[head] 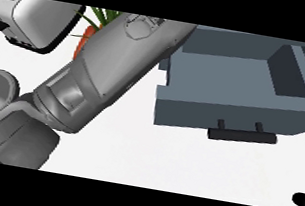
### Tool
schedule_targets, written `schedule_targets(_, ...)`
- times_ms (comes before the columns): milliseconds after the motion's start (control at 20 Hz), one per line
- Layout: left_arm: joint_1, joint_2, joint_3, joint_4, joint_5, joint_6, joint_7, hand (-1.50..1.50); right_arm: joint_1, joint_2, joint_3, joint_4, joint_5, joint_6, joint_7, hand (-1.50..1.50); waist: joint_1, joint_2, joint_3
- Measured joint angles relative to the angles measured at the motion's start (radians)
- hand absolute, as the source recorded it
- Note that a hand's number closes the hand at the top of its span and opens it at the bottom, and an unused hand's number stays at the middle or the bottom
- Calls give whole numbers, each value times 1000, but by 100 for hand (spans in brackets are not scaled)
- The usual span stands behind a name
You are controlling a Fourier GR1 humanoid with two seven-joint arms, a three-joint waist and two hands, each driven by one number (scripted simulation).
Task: Pick up the can, place it into the drawer and close the drawer
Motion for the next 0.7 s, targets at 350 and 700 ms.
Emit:
schedule_targets(350,-40,0,-42,69,44,88,-27,-150,-22,-6,8,9,8,-4,7,-150,-12,5,1)
schedule_targets(700,-69,0,-55,107,90,131,-58,-150,-46,-50,24,28,59,28,-37,-150,-21,10,1)
